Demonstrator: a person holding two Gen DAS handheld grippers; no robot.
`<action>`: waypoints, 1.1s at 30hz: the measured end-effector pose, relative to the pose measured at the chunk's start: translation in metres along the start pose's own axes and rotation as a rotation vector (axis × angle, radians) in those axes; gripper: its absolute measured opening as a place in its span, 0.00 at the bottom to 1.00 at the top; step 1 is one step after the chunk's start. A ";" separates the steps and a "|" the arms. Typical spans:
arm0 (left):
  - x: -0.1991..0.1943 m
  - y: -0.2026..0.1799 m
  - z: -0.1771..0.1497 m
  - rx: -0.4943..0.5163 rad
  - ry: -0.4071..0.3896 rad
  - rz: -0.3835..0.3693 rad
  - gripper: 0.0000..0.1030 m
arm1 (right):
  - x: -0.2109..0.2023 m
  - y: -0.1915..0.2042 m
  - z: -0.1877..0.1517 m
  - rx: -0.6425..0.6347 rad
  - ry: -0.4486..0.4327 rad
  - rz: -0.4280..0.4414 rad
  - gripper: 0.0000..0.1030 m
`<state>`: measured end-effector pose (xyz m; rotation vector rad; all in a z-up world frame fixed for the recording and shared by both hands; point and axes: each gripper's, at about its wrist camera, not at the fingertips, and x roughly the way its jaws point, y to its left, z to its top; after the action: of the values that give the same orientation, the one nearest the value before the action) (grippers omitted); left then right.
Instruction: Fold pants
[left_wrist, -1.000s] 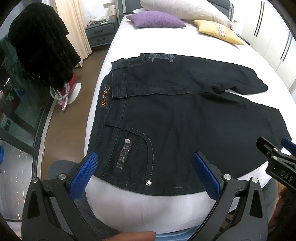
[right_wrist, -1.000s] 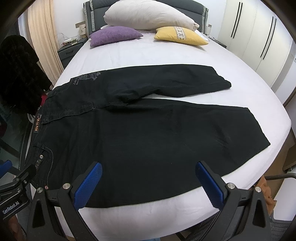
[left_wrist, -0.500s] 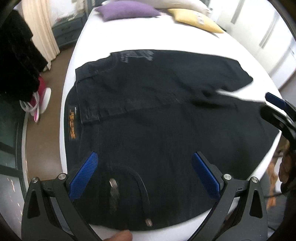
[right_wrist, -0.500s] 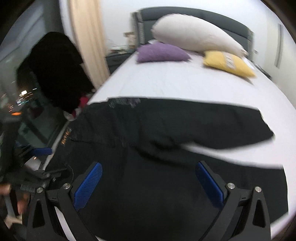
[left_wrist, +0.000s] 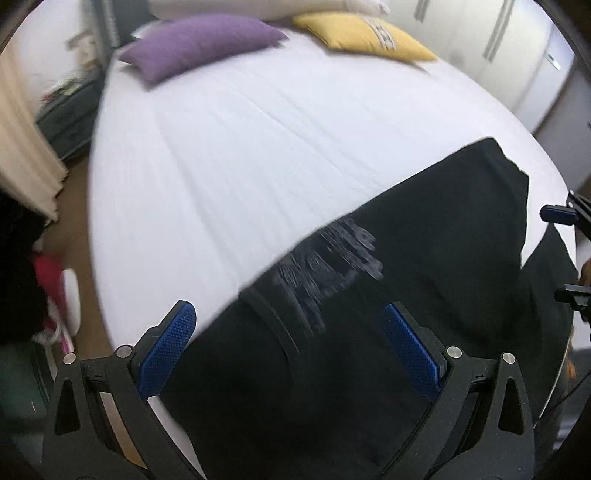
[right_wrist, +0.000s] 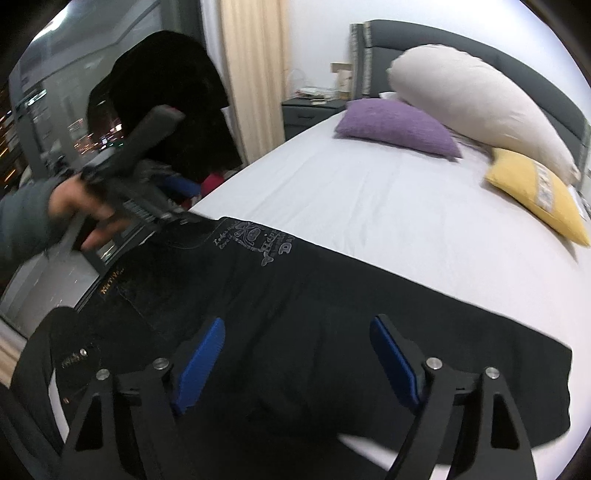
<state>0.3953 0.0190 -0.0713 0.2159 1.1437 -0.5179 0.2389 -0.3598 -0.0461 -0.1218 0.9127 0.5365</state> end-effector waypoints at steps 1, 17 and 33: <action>0.012 0.008 0.009 0.010 0.027 -0.024 1.00 | 0.005 -0.004 0.001 -0.009 0.006 0.010 0.80; 0.083 0.039 0.030 0.056 0.219 -0.220 0.34 | 0.057 -0.041 0.017 -0.043 0.068 0.107 0.69; -0.017 -0.061 -0.030 0.402 -0.145 0.099 0.10 | 0.092 -0.037 0.068 -0.214 0.153 0.070 0.62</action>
<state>0.3352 -0.0157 -0.0623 0.5706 0.8754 -0.6619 0.3511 -0.3337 -0.0805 -0.3295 1.0089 0.6968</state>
